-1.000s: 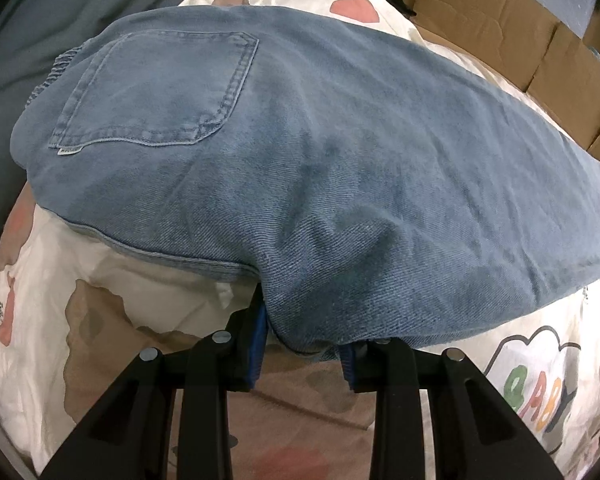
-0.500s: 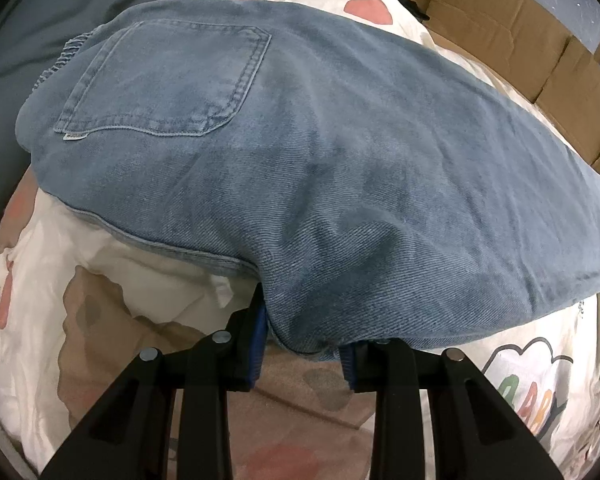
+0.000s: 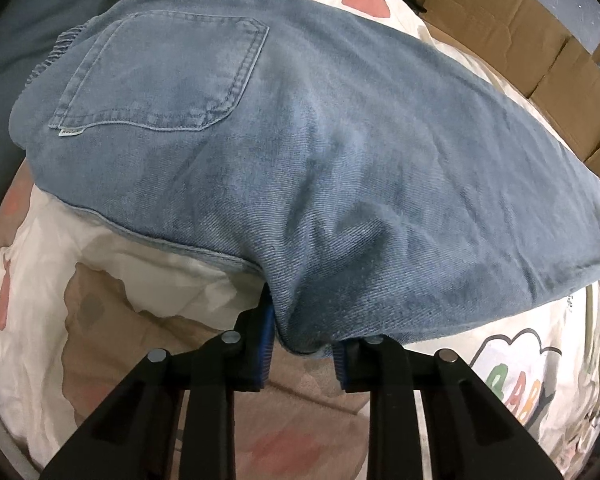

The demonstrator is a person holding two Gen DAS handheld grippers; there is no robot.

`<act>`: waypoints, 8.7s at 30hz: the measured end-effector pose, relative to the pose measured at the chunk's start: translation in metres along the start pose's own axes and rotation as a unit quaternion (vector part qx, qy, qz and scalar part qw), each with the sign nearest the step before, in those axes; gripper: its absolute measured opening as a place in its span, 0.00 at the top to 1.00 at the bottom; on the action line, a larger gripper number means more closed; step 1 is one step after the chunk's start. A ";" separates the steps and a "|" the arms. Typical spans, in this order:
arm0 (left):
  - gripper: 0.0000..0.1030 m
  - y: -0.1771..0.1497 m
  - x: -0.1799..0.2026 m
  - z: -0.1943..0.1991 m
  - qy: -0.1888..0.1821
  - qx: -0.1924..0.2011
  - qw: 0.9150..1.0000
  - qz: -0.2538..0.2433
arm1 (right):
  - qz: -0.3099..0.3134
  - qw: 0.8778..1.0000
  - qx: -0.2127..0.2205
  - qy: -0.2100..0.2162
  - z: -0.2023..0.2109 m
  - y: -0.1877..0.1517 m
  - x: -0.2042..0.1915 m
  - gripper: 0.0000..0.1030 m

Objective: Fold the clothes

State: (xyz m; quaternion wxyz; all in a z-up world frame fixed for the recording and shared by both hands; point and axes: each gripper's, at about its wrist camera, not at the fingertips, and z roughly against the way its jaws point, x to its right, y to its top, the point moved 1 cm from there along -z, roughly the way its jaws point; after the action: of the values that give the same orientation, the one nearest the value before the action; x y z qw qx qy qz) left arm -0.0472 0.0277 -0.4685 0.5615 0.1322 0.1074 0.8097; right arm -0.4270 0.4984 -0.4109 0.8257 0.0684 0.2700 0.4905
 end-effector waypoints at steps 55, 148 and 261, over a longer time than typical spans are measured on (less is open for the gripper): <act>0.81 0.125 -0.031 0.031 -0.017 -0.066 0.992 -0.105 | -0.044 0.995 -0.094 -0.011 0.205 -0.230 0.066 0.95; 0.81 0.416 -0.101 -0.106 0.064 -0.024 0.996 -0.051 | -0.020 0.972 -0.143 -0.183 0.147 -0.245 0.196 0.69; 0.80 0.169 0.323 -0.076 -0.179 -0.065 0.872 -0.451 | 0.144 0.982 -0.077 -0.089 0.089 -0.309 0.060 0.66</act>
State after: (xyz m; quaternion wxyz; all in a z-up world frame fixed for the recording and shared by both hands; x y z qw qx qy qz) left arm -0.3293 0.2703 -0.4560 0.8827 0.1753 0.0000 0.4361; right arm -0.1202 0.4050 -0.4748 0.7698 0.0861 0.1437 0.6159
